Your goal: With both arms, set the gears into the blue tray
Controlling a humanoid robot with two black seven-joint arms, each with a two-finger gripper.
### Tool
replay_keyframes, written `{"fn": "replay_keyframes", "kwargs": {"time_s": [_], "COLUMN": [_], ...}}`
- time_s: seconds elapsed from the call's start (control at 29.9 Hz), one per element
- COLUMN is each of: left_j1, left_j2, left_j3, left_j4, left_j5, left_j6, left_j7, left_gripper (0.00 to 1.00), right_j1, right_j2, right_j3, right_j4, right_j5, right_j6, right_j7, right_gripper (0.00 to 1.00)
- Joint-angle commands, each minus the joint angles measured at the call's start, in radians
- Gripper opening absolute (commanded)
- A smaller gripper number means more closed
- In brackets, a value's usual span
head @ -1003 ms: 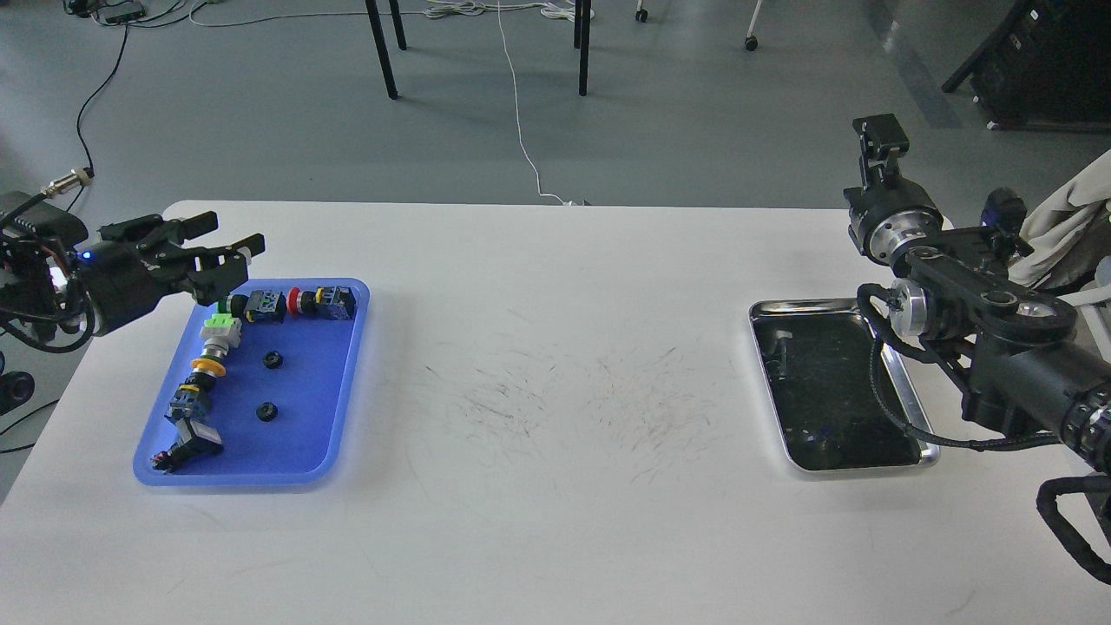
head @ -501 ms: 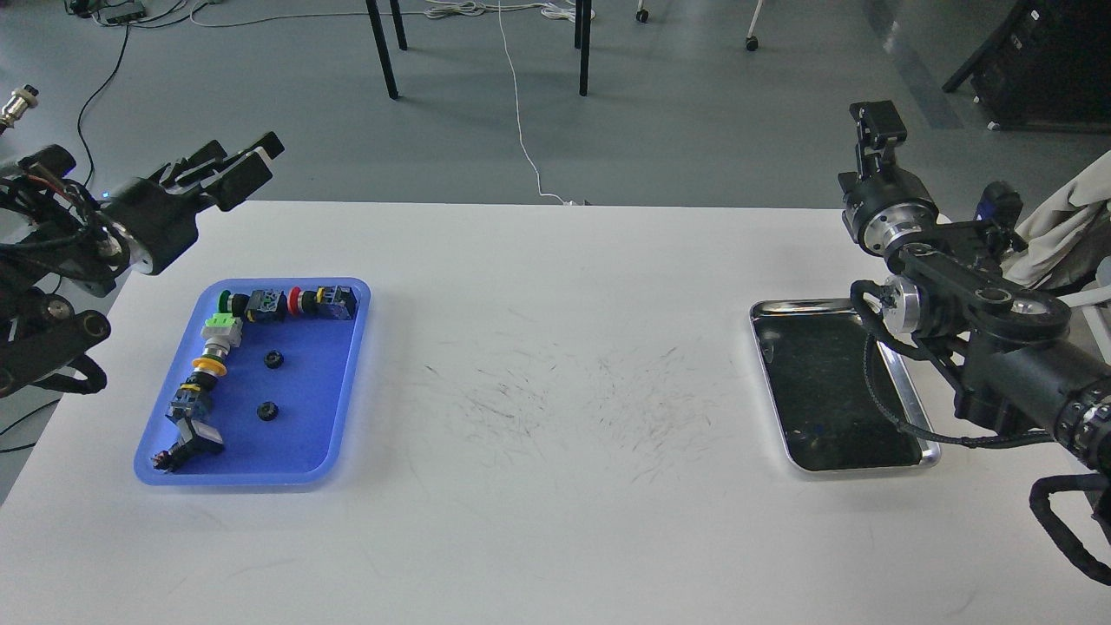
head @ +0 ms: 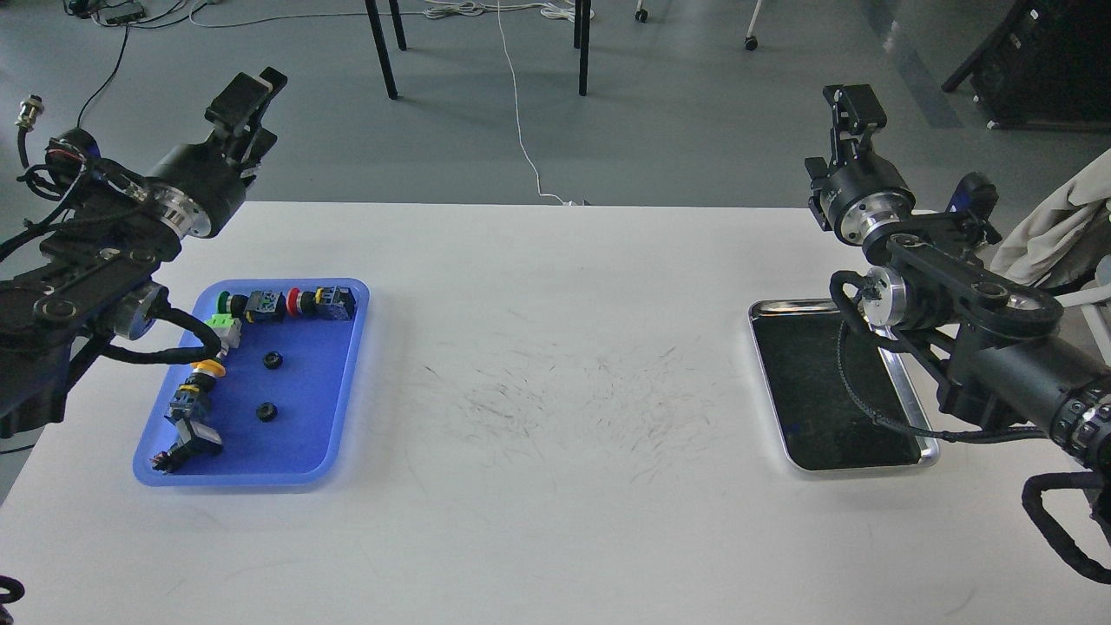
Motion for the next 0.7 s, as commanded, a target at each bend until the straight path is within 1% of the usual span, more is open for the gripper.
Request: {"fn": "replay_keyframes", "kwargs": {"time_s": [0.0,0.03,0.07,0.1,0.13,0.17,0.23,0.27,0.43,0.53,0.67], "left_j1": [0.003,0.006,0.006,0.008,0.011,0.012,0.015,0.015,0.049,0.08,0.092], "left_j2": [-0.02,-0.03,-0.031,-0.036,-0.04,-0.043,-0.056,-0.066,-0.083,-0.106,-0.113], "left_j3": [-0.02,-0.035,-0.055,-0.072,-0.086,-0.103,-0.129,-0.143,-0.227,-0.262,-0.322], "left_j4": [-0.001,0.004,0.007,0.007,0.01,0.009,0.009,0.009,0.006,0.007,0.007], "left_j5": [-0.162,-0.212,-0.264,-0.295,-0.312,-0.337,-0.354,-0.367,-0.415,-0.418,-0.426], "left_j6": [-0.047,-0.052,-0.065,-0.068,-0.073,-0.093,-0.128,-0.133,-0.139,-0.136,-0.136], "left_j7": [0.106,0.152,0.188,0.199,0.199,0.208,0.203,0.208,0.206,0.208,0.208], "left_gripper": [0.99,0.99,0.99,0.99,0.99,0.99,0.99,0.99,0.99,0.99,0.99], "right_j1": [-0.002,-0.004,-0.004,-0.004,-0.004,-0.002,-0.005,-0.007,-0.013,-0.013,-0.013], "right_j2": [0.001,0.003,0.003,0.001,0.001,0.001,0.001,0.003,0.003,0.005,0.005], "right_j3": [0.057,0.068,0.074,0.077,0.077,0.082,0.108,0.12,0.176,0.185,0.182], "right_j4": [0.002,0.002,0.0,0.0,0.0,0.0,0.0,0.0,0.0,-0.001,-0.006], "right_j5": [0.081,0.106,0.116,0.127,0.127,0.129,0.15,0.164,0.238,0.239,0.236], "right_j6": [0.019,0.03,0.04,0.049,0.057,0.065,0.091,0.097,0.106,0.103,0.097], "right_j7": [-0.043,-0.051,-0.052,-0.057,-0.057,-0.057,-0.063,-0.063,-0.069,-0.065,-0.06], "right_gripper": [0.99,0.99,0.99,0.99,0.99,0.99,0.99,0.99,0.99,0.99,0.99]}}
